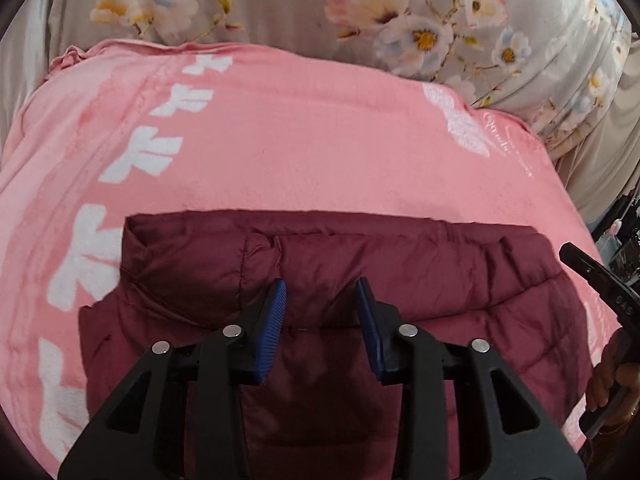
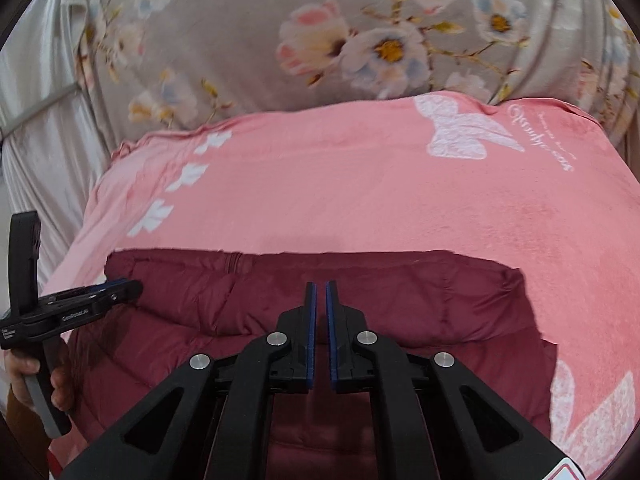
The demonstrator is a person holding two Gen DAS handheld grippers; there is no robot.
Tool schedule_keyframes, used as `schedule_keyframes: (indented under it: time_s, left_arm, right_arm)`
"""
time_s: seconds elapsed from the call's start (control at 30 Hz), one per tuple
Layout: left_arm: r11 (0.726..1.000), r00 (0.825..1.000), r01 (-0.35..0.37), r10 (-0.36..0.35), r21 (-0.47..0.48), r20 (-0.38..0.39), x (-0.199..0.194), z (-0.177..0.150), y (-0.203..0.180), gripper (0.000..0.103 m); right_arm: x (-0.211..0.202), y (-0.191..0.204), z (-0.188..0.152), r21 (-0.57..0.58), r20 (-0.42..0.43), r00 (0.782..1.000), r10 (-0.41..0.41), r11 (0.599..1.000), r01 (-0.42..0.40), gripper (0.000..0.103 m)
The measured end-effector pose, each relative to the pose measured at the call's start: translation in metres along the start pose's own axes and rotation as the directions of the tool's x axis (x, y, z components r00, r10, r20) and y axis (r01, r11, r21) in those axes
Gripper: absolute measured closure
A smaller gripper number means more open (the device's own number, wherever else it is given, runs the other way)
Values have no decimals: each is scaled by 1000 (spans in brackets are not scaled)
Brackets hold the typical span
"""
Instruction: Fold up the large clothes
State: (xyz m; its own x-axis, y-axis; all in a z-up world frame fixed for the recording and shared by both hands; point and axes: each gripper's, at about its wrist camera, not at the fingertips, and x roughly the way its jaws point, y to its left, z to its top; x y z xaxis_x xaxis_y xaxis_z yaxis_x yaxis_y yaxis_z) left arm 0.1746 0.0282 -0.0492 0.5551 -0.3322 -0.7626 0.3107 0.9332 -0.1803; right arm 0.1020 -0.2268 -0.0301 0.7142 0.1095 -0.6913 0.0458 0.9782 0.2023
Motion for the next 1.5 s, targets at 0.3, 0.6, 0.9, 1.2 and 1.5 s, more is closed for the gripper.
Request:
schedule_keyframes:
  time_s: [0.3, 0.6, 0.9, 1.2, 1.5]
  left_arm:
    - [996, 1000, 18, -18, -85, -11, 23, -5, 20, 68]
    - [998, 1000, -5, 7, -69, 26, 32, -14, 17, 68]
    - [997, 999, -3, 5, -75, 32, 33, -16, 17, 68]
    - [992, 1000, 8, -4, -125, 26, 27, -9, 23, 68]
    - [986, 996, -2, 17, -170, 86, -19, -5, 51, 68]
  right_arm:
    - [47, -15, -15, 52, -97, 995, 6, 999, -1, 103]
    - [61, -24, -23, 101, -102, 993, 53, 994, -43, 103]
    - [36, -10, -10, 127, -73, 995, 73, 990, -63, 100]
    - [45, 86, 2, -31, -120, 988, 98, 994, -102, 100]
    - [90, 84, -7, -3, -191, 980, 61, 998, -63, 103]
